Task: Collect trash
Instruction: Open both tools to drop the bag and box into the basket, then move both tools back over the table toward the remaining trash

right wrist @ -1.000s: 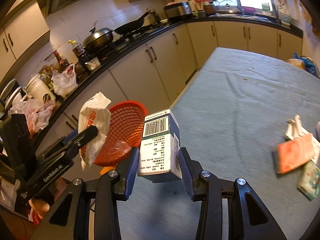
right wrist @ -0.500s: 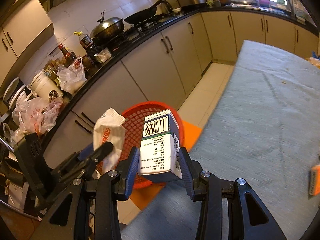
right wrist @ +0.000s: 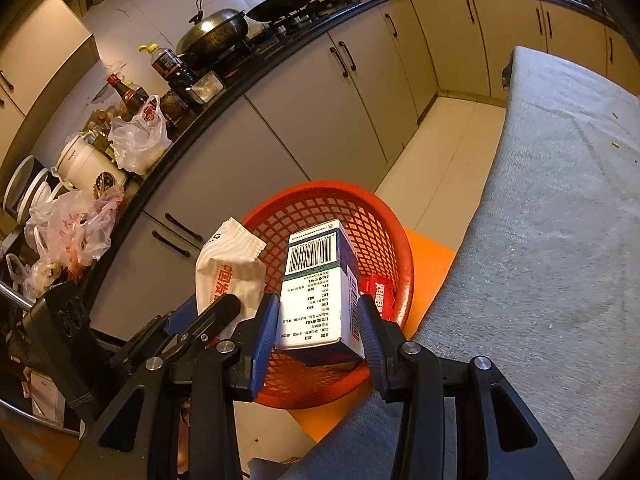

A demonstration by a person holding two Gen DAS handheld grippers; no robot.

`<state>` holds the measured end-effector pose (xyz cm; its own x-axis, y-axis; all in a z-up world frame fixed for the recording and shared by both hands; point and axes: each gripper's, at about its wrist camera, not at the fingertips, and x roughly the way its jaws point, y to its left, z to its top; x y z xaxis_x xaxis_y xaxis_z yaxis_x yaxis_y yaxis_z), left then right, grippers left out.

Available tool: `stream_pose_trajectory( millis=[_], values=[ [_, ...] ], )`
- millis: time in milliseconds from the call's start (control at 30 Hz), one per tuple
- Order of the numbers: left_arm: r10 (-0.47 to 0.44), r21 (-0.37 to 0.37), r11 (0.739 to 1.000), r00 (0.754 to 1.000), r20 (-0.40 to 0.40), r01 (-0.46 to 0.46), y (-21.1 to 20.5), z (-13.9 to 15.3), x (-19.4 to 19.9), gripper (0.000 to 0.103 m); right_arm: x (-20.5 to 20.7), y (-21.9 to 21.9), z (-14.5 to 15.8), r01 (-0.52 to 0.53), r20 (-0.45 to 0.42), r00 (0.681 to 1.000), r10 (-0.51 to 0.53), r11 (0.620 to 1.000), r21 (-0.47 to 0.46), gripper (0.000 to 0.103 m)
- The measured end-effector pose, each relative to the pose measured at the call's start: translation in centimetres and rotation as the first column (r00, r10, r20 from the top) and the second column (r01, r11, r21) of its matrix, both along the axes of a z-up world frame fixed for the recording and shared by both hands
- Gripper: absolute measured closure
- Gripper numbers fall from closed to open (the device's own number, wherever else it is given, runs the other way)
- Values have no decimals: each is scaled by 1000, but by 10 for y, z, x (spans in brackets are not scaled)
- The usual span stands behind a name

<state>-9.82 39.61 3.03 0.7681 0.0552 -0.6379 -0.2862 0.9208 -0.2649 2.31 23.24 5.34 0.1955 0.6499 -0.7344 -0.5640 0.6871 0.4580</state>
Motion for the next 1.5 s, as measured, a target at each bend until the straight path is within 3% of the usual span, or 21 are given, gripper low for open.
stream_pose_trajectory(
  millis=[400, 500, 700, 1200, 1500],
  values=[
    [7, 0, 1000, 1000, -6, -7, 0, -4, 5, 60, 5, 3, -6, 10, -7, 1000, -10, 1000, -7, 57],
    [6, -7, 1000, 1000, -3, -6, 0, -3, 4, 53, 5, 1, -4, 11, -2, 1000, -11, 1000, -4, 57],
    [10, -7, 1000, 1000, 5, -10, -3, 2, 1, 53, 2, -12, 4, 24, 17, 1000, -24, 1000, 14, 57],
    [-25, 29, 999, 999, 29, 24, -34, 22, -6, 49, -11, -63, 15, 91, 56, 994, -92, 996, 24, 54],
    [-108, 69, 992, 994, 29, 106, -78, 31, -2, 46, -19, -117, 13, 158, 53, 986, -160, 987, 36, 53]
  ],
)
